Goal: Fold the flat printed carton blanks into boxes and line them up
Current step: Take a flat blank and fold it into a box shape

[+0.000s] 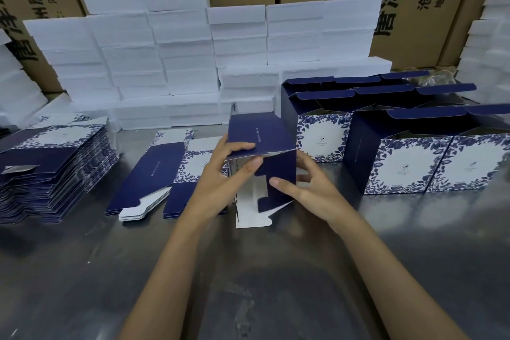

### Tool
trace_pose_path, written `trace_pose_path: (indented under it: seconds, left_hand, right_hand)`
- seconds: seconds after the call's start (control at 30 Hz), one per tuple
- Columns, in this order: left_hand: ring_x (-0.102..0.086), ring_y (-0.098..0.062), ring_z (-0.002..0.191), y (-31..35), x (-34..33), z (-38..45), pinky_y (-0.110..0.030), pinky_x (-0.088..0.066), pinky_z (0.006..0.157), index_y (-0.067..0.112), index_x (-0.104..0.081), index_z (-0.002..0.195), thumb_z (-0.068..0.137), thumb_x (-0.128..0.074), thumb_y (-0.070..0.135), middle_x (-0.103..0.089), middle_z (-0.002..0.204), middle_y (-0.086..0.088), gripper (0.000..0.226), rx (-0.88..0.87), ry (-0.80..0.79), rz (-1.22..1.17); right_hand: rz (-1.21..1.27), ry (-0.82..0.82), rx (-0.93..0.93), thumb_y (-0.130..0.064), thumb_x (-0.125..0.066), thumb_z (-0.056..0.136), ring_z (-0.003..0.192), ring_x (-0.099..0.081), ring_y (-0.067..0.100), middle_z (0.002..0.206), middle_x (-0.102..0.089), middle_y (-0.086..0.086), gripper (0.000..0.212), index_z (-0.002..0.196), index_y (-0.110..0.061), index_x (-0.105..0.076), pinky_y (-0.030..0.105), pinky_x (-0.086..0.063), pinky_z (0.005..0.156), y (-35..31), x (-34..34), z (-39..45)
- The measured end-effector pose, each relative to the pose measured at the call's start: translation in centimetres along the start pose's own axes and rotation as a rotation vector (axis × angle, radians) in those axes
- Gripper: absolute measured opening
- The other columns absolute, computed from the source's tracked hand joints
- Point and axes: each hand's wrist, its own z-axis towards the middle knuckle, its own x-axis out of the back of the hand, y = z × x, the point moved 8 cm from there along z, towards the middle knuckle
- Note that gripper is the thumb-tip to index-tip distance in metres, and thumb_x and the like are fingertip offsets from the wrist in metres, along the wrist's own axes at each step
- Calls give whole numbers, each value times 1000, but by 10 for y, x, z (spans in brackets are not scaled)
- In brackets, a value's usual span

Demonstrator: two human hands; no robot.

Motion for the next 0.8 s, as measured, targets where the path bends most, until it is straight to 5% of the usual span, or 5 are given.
trace_pose_path:
  seconds: [0.1,0.2,0.43,0.6,0.8]
  left_hand:
    - [-46,-5,135,6,-4,0,-37,-43,111,30,-69,115,86,-76,24,-50,141,18,31,-68,32,-23]
    - [-51,-8,131,10,-1,0,-31,-43,109,16,-70,115,83,-74,-4,-54,138,3,38,-117,93,-3]
    - [-57,-2,121,14,-1,-2,-15,-44,99,12,-70,111,81,-70,-12,-57,135,-1,38,-157,122,-8]
    - [-59,6,108,14,-1,-3,-11,-44,87,15,-69,106,80,-65,-16,-60,126,4,40,-162,173,-37]
    - [-63,-7,105,10,-2,-2,-13,-45,76,18,-70,104,80,-62,-17,-61,123,9,43,-163,181,-56]
  right_hand:
    - [-61,132,11,-37,-83,82,104,-69,15,123,-66,-7,63,136,-35,-50,36,-59,91,5,1,1]
    - [-138,112,10,-43,-83,80,98,-69,11,120,-65,-11,63,134,-35,-50,32,-59,87,4,2,2]
    - [-669,-52,-33,-49,-78,82,67,-56,13,69,-60,-6,38,70,-19,-58,30,-43,64,10,17,4]
    - [-671,-117,-7,-31,-74,91,67,-47,17,68,-54,1,34,70,-12,-56,32,-37,62,15,8,4]
    - [-647,-47,70,-42,-75,88,56,-44,11,60,-53,-4,41,67,-13,-56,26,-35,55,0,12,4]
